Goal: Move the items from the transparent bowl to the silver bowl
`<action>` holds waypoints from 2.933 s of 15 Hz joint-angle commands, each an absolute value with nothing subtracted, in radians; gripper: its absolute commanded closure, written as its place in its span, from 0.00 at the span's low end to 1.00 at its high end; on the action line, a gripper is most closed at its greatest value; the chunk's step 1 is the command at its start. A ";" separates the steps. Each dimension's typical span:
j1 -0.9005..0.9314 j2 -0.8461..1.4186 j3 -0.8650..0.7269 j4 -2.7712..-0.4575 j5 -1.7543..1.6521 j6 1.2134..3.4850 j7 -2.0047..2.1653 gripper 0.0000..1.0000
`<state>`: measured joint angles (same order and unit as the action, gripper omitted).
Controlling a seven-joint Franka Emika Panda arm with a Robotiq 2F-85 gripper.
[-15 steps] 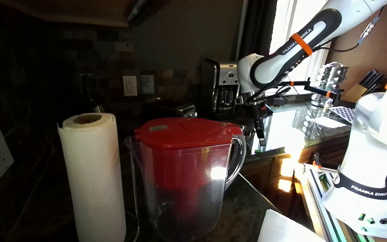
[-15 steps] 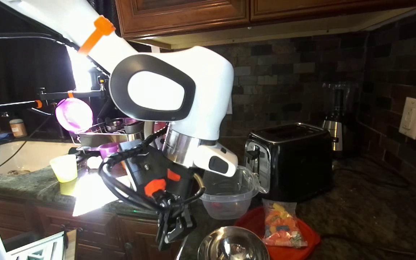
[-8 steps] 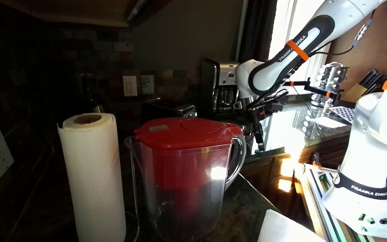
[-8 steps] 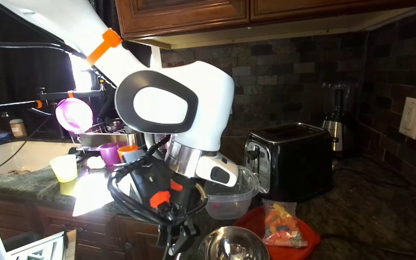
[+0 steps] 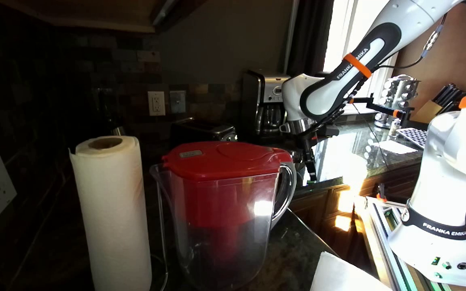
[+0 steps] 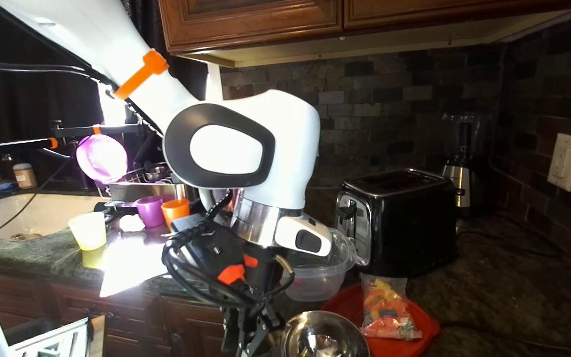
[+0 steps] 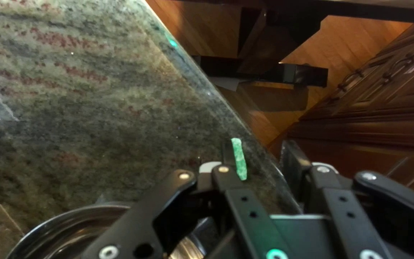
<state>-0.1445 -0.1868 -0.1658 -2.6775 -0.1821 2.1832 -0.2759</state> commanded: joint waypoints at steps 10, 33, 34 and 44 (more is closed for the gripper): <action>-0.148 -0.133 -0.155 -2.683 -0.297 2.244 -0.229 0.61; -0.137 -0.142 -0.144 -2.675 -0.273 2.208 -0.260 0.99; -0.137 -0.151 -0.144 -2.677 -0.271 2.205 -0.263 0.99; -0.139 -0.310 -0.148 -2.695 -0.274 2.137 -0.310 0.99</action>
<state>-0.1414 -0.2233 -0.1450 -2.6711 -0.2750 2.1806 -0.2840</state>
